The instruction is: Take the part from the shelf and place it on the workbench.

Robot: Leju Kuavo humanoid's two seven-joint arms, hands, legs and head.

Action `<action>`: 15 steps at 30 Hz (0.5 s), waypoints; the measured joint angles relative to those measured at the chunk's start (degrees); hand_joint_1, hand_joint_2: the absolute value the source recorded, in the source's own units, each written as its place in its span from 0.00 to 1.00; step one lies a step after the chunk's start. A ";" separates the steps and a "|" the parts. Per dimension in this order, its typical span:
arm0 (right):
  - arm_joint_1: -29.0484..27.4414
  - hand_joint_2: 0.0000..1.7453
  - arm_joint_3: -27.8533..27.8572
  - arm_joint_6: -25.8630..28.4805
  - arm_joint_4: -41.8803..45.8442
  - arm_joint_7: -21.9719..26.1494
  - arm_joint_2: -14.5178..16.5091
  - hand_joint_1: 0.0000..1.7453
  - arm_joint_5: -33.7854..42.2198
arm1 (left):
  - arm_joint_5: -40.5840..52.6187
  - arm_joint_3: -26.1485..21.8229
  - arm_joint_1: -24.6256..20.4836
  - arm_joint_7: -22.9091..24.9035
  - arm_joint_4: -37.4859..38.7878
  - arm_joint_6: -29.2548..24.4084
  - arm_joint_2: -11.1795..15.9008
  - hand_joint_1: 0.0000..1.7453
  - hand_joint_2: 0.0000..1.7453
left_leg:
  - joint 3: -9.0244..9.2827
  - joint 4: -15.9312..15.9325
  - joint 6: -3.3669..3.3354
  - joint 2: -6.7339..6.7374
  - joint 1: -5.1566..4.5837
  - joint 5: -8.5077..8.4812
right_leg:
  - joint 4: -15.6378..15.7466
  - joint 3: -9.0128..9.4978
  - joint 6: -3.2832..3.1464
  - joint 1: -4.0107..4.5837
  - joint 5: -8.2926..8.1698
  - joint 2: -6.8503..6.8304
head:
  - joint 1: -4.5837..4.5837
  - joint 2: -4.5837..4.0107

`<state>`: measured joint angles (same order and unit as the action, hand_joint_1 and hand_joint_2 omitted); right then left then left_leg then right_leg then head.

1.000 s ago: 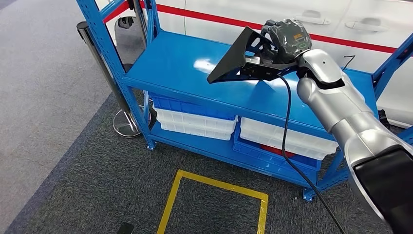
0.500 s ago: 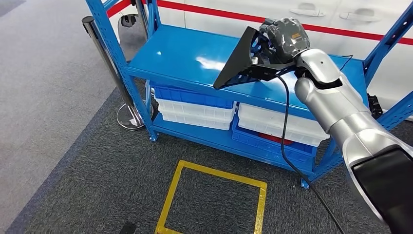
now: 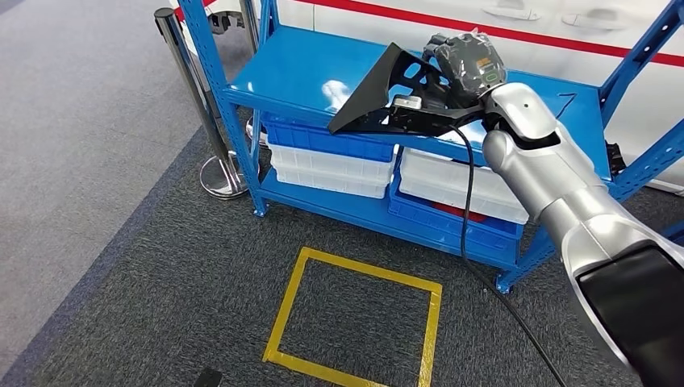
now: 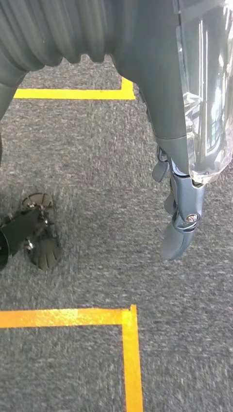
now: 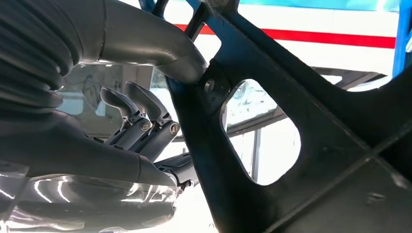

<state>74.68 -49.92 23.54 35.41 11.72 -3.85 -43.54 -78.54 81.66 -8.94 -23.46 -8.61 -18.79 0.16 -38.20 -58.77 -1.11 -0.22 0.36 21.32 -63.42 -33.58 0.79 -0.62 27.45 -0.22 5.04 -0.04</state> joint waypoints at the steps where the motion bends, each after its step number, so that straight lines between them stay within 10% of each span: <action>1: 0.03 1.00 0.02 0.03 0.02 0.05 0.05 1.00 -0.03 | 0.00 0.01 -0.01 -0.01 0.00 -0.01 -0.07 0.00 1.00 | -0.24 -0.01 0.32 -0.01 -0.02 -0.44 | 2.70 1.66 -0.27 0.18 0.41 0.05 | 0.01 0.00; 5: 0.14 1.00 0.06 -0.10 -0.01 0.11 0.30 1.00 -0.11 | -0.02 0.02 0.03 0.03 0.01 -0.03 -0.12 0.00 1.00 | -0.95 0.05 1.64 -0.06 -0.02 -1.09 | 4.98 1.59 -1.41 0.18 -0.64 -0.14 | 0.01 0.00; 10: 0.19 1.00 0.06 -0.83 -0.01 -0.39 1.01 1.00 -0.40 | -0.11 0.03 0.09 0.11 0.02 -0.03 -0.10 0.00 1.00 | -5.05 -15.20 2.74 0.01 0.42 9.52 | 5.15 -2.06 -2.50 0.02 -3.94 -0.37 | 0.01 0.00; 12: 0.16 1.00 0.10 -0.83 -0.01 -0.50 1.08 1.00 -0.54 | -0.08 0.04 0.07 0.03 0.02 -0.03 -0.10 0.00 1.00 | -3.10 -15.86 2.79 0.01 0.43 8.20 | 4.83 -3.69 -2.30 0.05 -5.03 -0.34 | 0.01 0.00; 15: 0.15 1.00 0.44 -0.46 0.01 -0.44 0.90 1.00 -0.56 | 0.12 0.09 -0.04 0.00 0.02 -0.04 -0.09 0.00 1.00 | 5.40 -4.74 2.19 -0.03 0.24 6.28 | 4.39 -5.51 -1.68 0.12 -6.45 -0.39 | 0.01 0.00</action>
<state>74.83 -49.47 23.08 35.42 11.28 -2.95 -44.11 -78.42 81.75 -8.98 -23.46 -8.59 -18.82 0.08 -32.80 -63.52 1.08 -0.26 0.60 27.60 -59.03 -39.08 -0.89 -0.50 21.00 -0.60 5.05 -0.04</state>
